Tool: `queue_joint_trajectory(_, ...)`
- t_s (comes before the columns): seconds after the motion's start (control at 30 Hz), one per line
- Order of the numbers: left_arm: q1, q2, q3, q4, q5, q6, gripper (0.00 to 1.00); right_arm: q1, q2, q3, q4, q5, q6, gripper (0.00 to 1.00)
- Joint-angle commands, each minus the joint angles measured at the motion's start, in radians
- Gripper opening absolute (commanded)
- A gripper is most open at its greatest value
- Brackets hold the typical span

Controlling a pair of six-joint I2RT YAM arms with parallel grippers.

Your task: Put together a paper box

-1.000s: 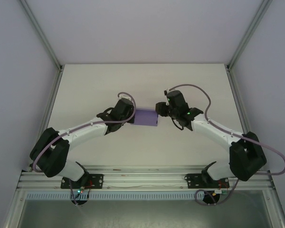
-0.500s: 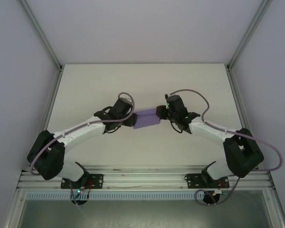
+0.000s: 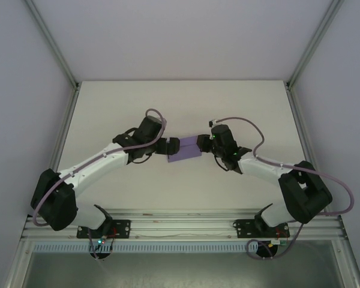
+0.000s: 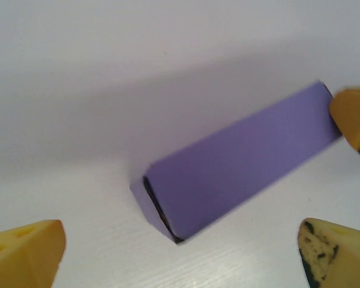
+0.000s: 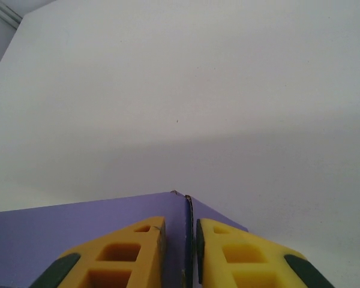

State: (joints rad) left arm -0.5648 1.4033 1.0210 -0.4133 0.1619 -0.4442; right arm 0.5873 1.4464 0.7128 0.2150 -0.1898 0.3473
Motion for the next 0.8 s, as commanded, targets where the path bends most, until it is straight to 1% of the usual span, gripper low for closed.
queue_joint_trajectory(0.0, 0.054, 0.046, -0.007, 0.060, 0.067, -0.057, 0.90, 0.008, 0.052, -0.066, -0.207, 0.018, -0.037, 0.21)
queue_joint_trajectory(0.03, 0.066, 0.055, -0.023, 0.082, 0.087, -0.059, 0.85, 0.008, 0.051, -0.071, -0.204, 0.016, -0.034, 0.21)
queue_joint_trajectory(0.13, 0.084, 0.060, -0.091, 0.165, 0.150, -0.051, 0.80, 0.009, 0.047, -0.075, -0.200, 0.018, -0.029, 0.21)
queue_joint_trajectory(0.17, 0.085, 0.060, -0.115, 0.185, 0.152, -0.058, 0.78, 0.009, 0.046, -0.075, -0.206, 0.023, -0.023, 0.21)
queue_joint_trajectory(0.27, 0.101, 0.066, -0.198, 0.241, 0.148, -0.068, 0.66, 0.008, 0.040, -0.092, -0.202, 0.036, -0.012, 0.20)
queue_joint_trajectory(0.37, 0.101, 0.076, -0.320, 0.400, 0.168, -0.053, 0.58, 0.007, 0.049, -0.118, -0.168, 0.032, -0.008, 0.20)
queue_joint_trajectory(0.4, 0.101, 0.083, -0.369, 0.478, 0.187, -0.037, 0.55, 0.005, 0.052, -0.128, -0.144, 0.021, -0.016, 0.20)
queue_joint_trajectory(0.47, 0.101, 0.113, -0.450, 0.614, 0.187, -0.029, 0.45, 0.006, 0.069, -0.165, -0.063, 0.001, -0.041, 0.19)
queue_joint_trajectory(0.53, 0.101, 0.154, -0.496, 0.712, 0.198, -0.032, 0.36, 0.004, 0.090, -0.210, 0.029, -0.012, -0.085, 0.16)
queue_joint_trajectory(0.57, 0.101, 0.172, -0.509, 0.751, 0.227, -0.020, 0.33, 0.002, 0.098, -0.226, 0.062, -0.018, -0.097, 0.15)
queue_joint_trajectory(0.67, 0.100, 0.218, -0.565, 0.894, 0.251, -0.030, 0.30, 0.001, 0.126, -0.280, 0.183, -0.044, -0.150, 0.15)
queue_joint_trajectory(0.73, 0.099, 0.242, -0.594, 0.961, 0.219, -0.035, 0.29, 0.002, 0.145, -0.317, 0.268, -0.033, -0.171, 0.14)
queue_joint_trajectory(0.77, 0.100, 0.249, -0.605, 0.981, 0.212, -0.035, 0.27, 0.001, 0.151, -0.326, 0.293, -0.030, -0.176, 0.13)
